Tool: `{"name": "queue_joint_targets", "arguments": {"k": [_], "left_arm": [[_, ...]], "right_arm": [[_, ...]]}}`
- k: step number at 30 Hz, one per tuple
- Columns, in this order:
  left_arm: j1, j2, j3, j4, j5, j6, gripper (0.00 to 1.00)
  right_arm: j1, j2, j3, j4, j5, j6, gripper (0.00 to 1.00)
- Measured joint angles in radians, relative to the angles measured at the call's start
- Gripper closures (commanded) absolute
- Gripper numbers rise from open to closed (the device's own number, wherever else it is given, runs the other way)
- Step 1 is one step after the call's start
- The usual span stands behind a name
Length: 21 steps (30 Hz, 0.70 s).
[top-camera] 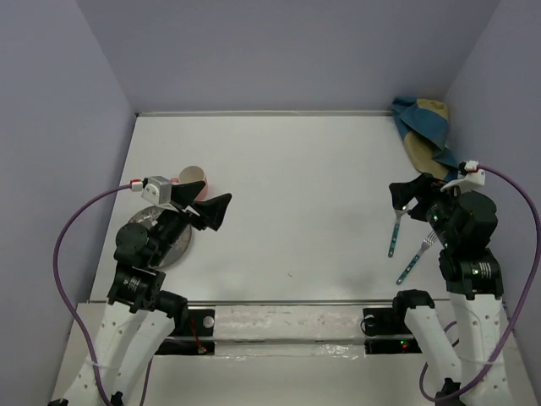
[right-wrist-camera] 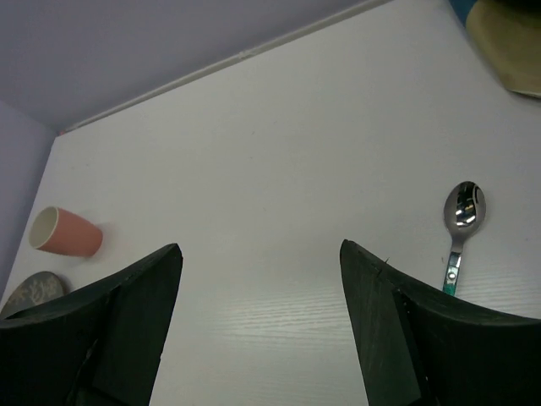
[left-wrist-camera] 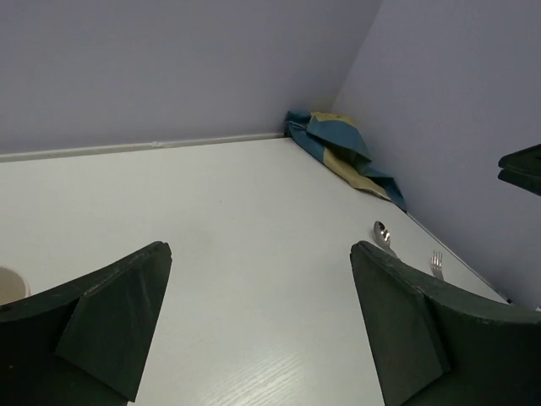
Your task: Set the dinner table for one person
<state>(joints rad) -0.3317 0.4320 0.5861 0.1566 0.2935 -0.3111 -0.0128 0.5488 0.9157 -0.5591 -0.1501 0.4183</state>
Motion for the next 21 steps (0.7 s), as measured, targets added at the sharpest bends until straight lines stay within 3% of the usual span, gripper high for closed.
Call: {"name": "queue_joint_targets", "arguments": {"k": [9,15,21], "left_arm": [[0.000,0.003,0.004,0.000,0.047,0.014,0.01],[-0.002,0.003,0.004,0.003,0.071,0.013,0.01],[-0.019,0.003,0.004,0.003,0.075,0.012,0.01]], "right_arm": [[0.000,0.167,-0.011,0.086,0.080,0.019,0.22],[0.000,0.408,-0.026,0.283,0.174,0.037,0.27],[0.000,0.767,0.021,0.467,0.354,-0.001,0.34]]}}
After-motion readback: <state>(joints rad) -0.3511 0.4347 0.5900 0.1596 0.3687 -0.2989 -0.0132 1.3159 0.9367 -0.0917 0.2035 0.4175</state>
